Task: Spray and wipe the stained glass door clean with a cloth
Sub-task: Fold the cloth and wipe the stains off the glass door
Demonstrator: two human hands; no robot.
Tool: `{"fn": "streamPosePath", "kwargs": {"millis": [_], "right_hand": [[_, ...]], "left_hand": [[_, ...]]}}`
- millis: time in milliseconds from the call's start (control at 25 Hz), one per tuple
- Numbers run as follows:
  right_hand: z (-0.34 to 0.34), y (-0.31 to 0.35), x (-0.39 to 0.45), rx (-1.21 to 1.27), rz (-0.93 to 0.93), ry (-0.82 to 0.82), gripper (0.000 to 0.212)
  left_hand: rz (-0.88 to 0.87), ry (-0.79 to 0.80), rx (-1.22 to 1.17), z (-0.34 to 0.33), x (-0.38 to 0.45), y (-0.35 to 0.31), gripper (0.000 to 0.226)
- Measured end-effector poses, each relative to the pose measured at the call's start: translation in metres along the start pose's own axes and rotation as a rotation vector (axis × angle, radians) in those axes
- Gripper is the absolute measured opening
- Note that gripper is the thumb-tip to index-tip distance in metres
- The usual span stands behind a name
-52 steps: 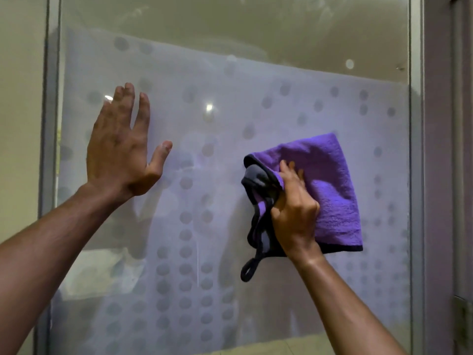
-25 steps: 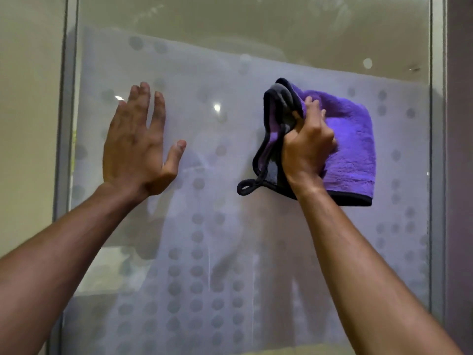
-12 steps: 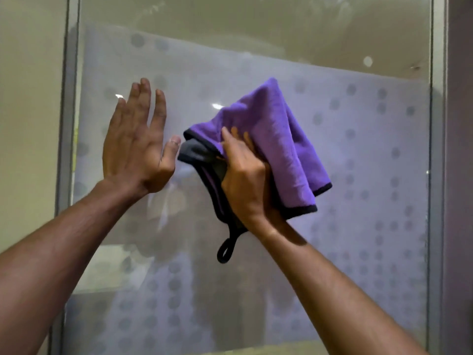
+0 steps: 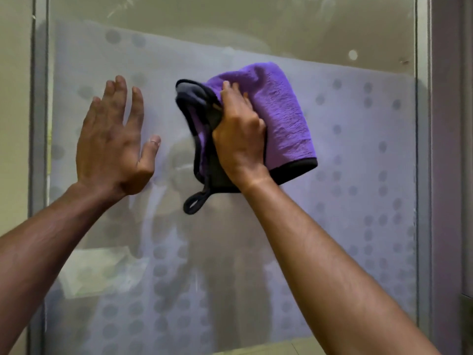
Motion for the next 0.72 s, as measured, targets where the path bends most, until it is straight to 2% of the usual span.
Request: {"fn": "streamPosePath", "kwargs": {"millis": [160,280,360,520,600,720], "right_hand": [[0.023,-0.053,-0.001,-0.14,-0.224,0.06,0.054],[0.05,-0.07,-0.024,-0.166,-0.333,-0.053,0.051],[0.06,-0.071,-0.048,-0.155,-0.361,-0.091,0.051],[0.074,-0.067,-0.09,-0.176,-0.285,-0.066,0.051],[0.076,-0.074,-0.086,-0.198,-0.31,-0.075,0.05],[0.073,-0.087,-0.057,-0.226,-0.415,-0.173,0.037]], "left_hand": [[0.01,0.007,-0.002,0.0,0.0,0.0,0.077],[0.016,0.001,0.006,0.001,0.0,0.0,0.076],[0.013,-0.007,0.011,0.001,0.0,0.0,0.076],[0.017,-0.004,0.007,0.0,-0.001,0.001,0.076],[0.017,-0.001,0.002,0.0,-0.001,0.001,0.076],[0.019,-0.001,-0.006,0.001,-0.002,0.0,0.076]]}}
Point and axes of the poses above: each hand's wrist, its own x-axis towards the middle knuckle, its own z-axis out of the back of the hand, y = z × x, the point moved 5 cm from there along x, towards the middle knuckle, and after that the axes turned 3 degrees about -y, right-handed, at the moved point
